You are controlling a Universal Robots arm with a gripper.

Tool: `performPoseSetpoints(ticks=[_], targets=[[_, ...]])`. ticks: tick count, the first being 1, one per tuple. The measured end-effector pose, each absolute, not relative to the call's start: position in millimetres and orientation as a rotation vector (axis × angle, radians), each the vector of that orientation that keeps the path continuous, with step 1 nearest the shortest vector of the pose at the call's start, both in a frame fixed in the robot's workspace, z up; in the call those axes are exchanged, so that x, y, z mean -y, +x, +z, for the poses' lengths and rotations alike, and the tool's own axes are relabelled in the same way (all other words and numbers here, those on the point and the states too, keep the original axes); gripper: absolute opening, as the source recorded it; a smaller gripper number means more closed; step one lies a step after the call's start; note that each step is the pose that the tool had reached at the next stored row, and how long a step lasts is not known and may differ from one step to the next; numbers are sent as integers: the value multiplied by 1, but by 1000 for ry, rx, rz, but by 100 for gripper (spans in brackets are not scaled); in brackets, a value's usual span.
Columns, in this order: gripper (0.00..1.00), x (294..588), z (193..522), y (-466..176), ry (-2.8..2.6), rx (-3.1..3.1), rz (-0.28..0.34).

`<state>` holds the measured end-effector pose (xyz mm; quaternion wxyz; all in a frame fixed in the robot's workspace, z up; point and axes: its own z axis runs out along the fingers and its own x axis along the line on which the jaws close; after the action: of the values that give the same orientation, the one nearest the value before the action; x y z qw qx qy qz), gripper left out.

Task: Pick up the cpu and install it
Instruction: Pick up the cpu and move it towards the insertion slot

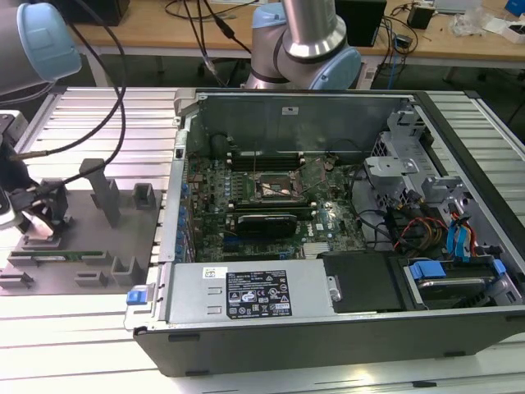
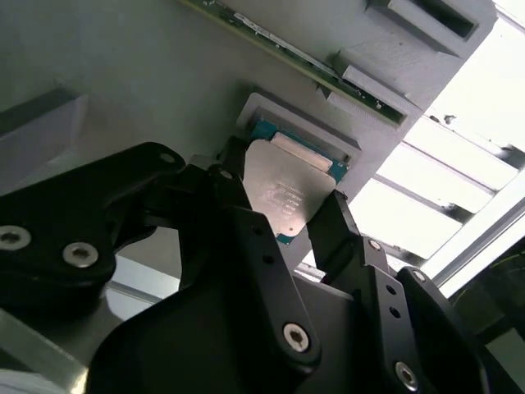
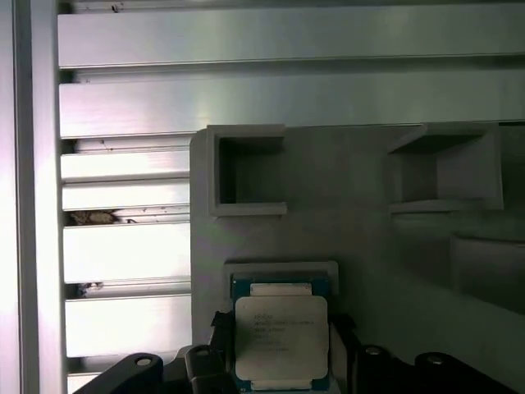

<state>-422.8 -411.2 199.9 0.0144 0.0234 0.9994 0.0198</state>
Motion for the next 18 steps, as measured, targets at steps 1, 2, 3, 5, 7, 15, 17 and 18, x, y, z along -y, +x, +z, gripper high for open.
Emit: performPoseSetpoints(ticks=[1,2,3,5,7,15,17,18], targets=[[55,411,203,-423,73,-3111,62],[55,411,205,-423,73,-3111,62],[55,411,207,-423,73,-3111,62],[55,411,215,-423,73,-3111,62],[55,411,223,-423,73,-3111,62],[55,410,253,-423,73,-3111,62],[55,409,264,-423,73,-3111,62],[55,409,268,-423,73,-3111,62]])
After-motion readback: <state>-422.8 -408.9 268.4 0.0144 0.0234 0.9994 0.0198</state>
